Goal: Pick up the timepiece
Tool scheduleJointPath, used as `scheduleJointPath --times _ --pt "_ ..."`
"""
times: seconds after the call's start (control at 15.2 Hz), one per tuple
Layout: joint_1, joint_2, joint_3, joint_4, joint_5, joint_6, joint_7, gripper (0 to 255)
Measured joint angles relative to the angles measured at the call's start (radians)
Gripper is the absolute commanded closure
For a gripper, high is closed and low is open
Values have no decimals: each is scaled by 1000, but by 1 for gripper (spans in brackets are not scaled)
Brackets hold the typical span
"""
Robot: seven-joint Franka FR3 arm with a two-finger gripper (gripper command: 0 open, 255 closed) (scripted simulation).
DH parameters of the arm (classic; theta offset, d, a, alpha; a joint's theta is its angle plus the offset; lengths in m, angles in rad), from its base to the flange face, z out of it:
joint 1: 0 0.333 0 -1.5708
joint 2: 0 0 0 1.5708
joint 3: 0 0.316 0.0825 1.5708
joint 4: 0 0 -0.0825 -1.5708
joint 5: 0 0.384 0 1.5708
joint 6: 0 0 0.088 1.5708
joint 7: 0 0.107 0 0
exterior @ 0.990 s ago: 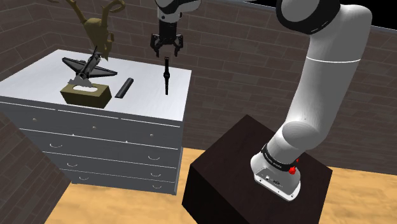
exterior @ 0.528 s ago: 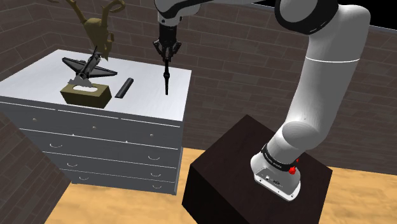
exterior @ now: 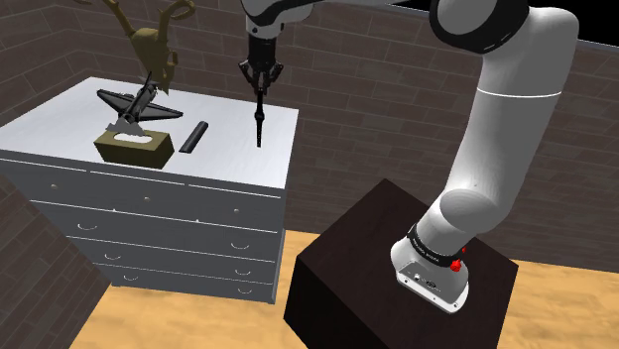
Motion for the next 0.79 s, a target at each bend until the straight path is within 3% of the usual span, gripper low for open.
scheduleJointPath --times 0.79 --pt "1 -24 2 126 3 -150 1 255"
